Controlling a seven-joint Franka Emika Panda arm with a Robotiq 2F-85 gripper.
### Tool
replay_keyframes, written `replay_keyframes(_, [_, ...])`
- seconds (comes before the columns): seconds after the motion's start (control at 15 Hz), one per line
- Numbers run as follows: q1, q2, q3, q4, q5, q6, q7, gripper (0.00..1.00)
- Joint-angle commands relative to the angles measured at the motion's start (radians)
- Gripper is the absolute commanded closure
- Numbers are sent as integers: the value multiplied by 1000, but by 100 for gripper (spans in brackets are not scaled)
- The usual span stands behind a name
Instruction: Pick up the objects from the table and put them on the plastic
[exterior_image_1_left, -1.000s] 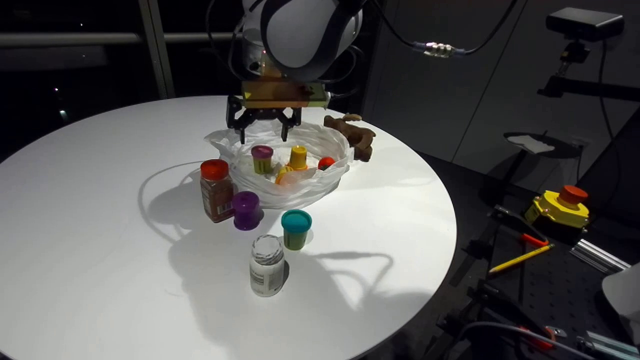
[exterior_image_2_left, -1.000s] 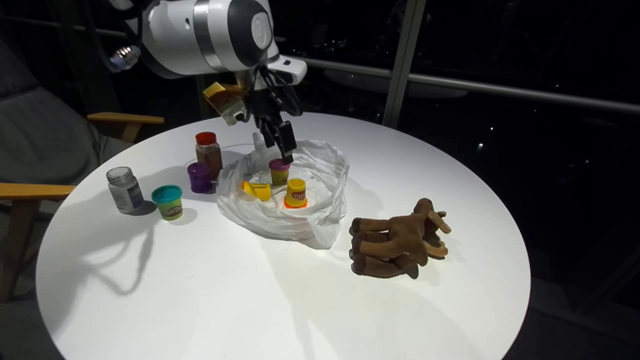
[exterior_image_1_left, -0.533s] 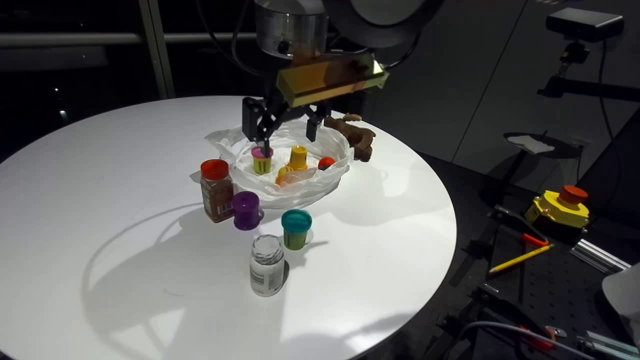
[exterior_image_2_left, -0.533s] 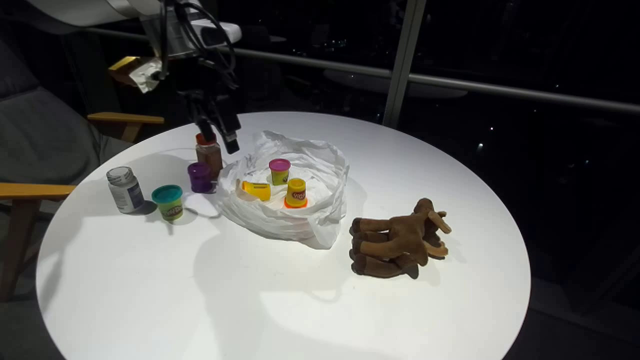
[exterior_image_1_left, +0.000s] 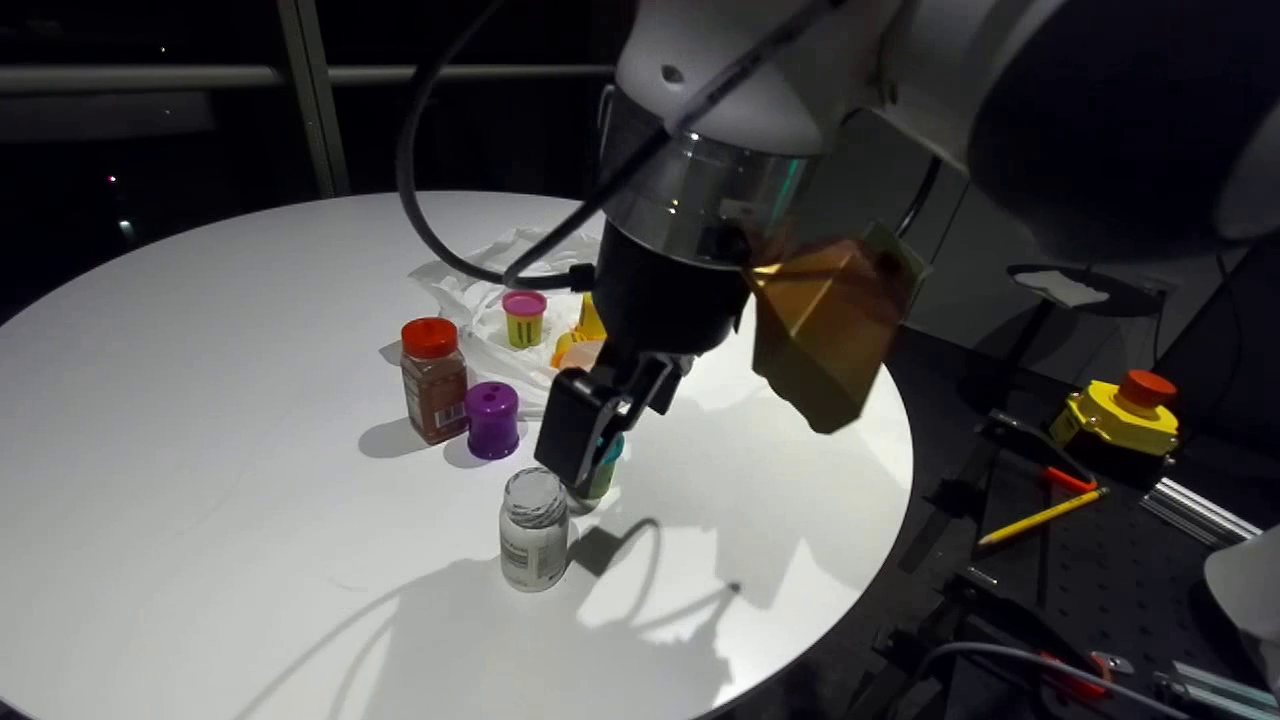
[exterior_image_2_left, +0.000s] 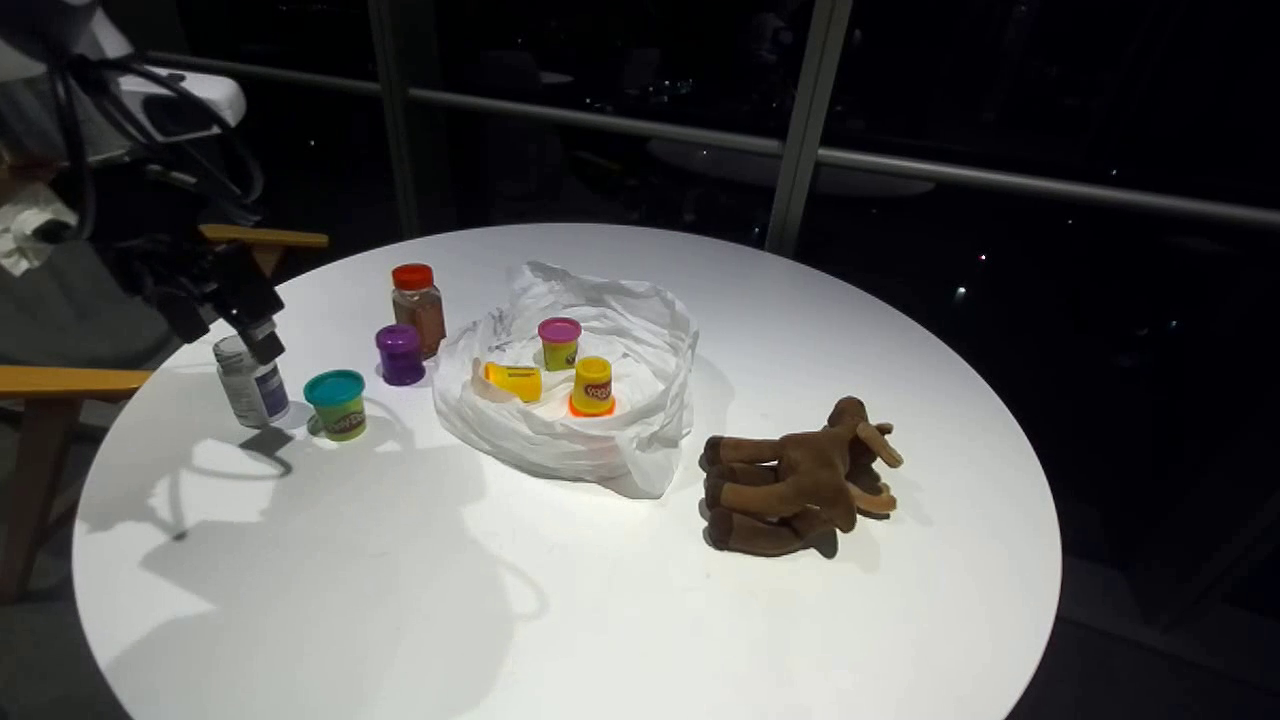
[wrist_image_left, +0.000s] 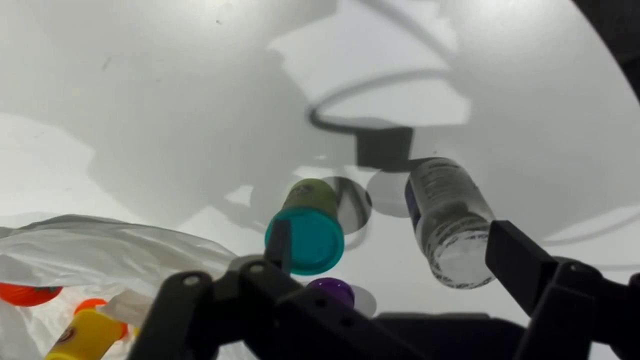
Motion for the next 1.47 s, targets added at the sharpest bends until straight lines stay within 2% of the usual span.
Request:
replay_keyframes(0.0, [-12, -24, 6, -68, -15, 110, -30, 0])
replay_keyframes(0.2, [-11, -32, -14, -87, -38, 140, -34, 0])
replay_keyframes(0.53, [5, -11, -57, -91, -225, 122, -92, 0])
replay_keyframes(0.8, [24, 36, -104, -47, -411, 108, -42, 0])
replay_keyframes(0.93, [18, 61, -121, -17, -465, 111, -31, 0])
replay_keyframes(1.4, [-28, 195, -125, 94, -442, 140, -101, 0])
